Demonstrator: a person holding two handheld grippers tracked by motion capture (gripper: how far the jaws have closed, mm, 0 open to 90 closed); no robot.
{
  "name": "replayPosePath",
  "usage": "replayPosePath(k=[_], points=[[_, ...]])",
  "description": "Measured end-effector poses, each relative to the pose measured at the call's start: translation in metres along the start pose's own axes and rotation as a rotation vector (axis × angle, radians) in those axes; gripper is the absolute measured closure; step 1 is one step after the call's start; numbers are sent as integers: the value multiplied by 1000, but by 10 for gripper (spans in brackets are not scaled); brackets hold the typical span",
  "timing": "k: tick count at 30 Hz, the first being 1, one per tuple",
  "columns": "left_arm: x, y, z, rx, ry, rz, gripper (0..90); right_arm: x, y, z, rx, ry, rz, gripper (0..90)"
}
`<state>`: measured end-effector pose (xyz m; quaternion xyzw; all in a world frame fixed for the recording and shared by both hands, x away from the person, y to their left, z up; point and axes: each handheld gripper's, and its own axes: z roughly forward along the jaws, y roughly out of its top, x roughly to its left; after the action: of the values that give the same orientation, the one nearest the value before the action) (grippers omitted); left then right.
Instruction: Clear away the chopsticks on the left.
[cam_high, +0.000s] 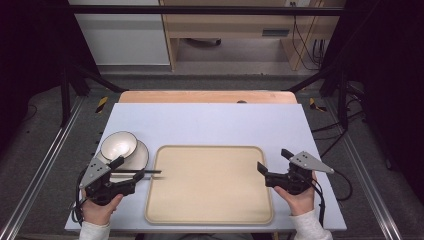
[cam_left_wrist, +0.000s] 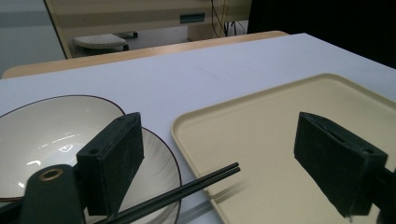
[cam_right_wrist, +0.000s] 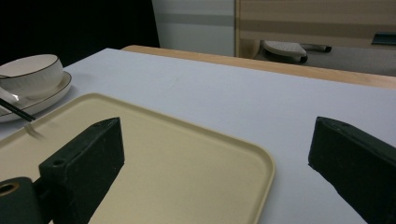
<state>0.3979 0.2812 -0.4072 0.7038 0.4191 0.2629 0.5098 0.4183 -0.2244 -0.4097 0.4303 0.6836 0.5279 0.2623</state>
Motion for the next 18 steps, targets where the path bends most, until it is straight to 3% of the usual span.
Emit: replayPosePath(k=[18], points=[[3,-14,-16,50,-19,52,181,4,1,-2,15,1,-2,42]])
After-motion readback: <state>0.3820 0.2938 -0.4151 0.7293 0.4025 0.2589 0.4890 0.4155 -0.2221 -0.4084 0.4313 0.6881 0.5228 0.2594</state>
